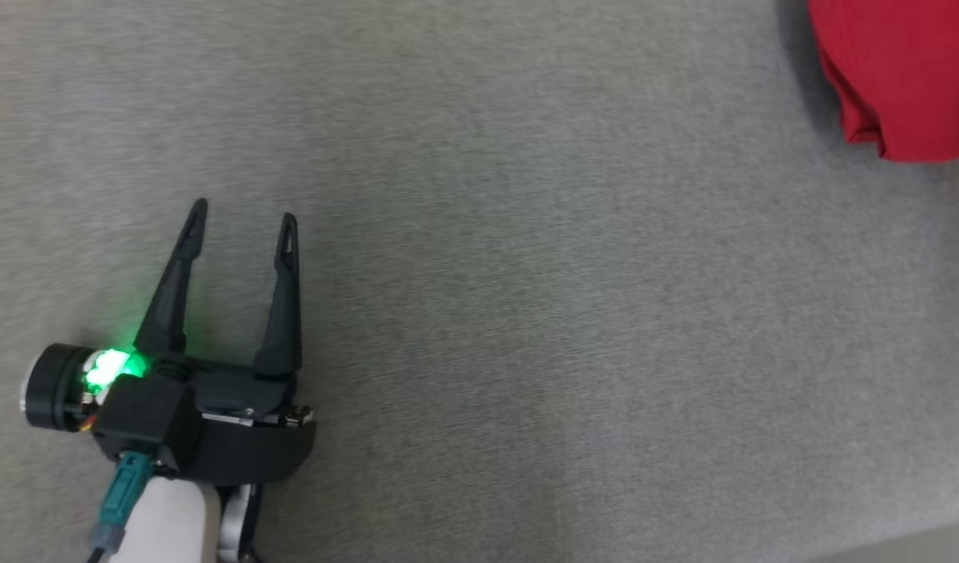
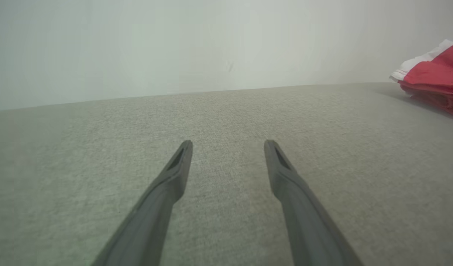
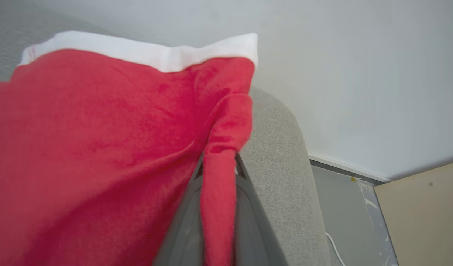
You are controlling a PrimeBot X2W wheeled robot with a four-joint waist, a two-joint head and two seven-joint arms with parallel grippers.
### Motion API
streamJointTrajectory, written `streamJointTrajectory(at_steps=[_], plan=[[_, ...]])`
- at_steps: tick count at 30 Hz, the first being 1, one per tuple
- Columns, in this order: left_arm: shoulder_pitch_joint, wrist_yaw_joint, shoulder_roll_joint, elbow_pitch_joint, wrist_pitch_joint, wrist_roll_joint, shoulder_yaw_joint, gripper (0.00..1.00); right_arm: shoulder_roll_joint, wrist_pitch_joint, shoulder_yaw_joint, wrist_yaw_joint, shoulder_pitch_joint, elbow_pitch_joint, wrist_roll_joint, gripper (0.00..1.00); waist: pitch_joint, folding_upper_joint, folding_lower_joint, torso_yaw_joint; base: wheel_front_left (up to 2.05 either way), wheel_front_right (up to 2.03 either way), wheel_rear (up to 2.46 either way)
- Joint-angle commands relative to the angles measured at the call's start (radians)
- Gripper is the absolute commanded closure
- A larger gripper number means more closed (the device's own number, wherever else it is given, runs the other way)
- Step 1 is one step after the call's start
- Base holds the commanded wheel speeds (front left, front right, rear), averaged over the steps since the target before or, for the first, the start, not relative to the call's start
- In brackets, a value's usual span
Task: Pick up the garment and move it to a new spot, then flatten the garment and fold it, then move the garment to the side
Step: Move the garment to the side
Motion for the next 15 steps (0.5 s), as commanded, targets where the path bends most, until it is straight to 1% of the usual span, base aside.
streamJointTrajectory(at_steps=[1, 5, 10, 15], plan=[[0.0, -0.005, 0.01, -0.005, -0.003, 0.004, 0.003, 0.0, -0.007, -0.004, 0.003, -0.003, -0.02, -0.002, 0.006, 1.0, 0.065, -0.0002, -0.0002, -0.075, 0.0, 0.0, 0.0], [0.0, -0.005, 0.018, -0.016, -0.003, 0.012, -0.001, 0.0, -0.041, 0.004, 0.016, -0.003, -0.066, 0.003, 0.017, 1.0, 0.08, -0.0002, -0.0002, -0.085, 0.0, 0.0, 0.0], [0.008, 0.0, 0.016, -0.025, -0.002, 0.018, -0.015, 0.0, -0.081, 0.018, 0.036, -0.003, -0.129, 0.025, 0.021, 1.0, 0.094, -0.0002, -0.0002, -0.074, 0.0, 0.0, 0.0], [0.02, 0.009, 0.007, -0.028, 0.0, 0.016, -0.02, 0.0, -0.1, 0.025, 0.051, -0.003, -0.189, 0.094, 0.016, 1.0, 0.102, -0.0002, -0.0002, -0.049, 0.0, 0.0, 0.0]])
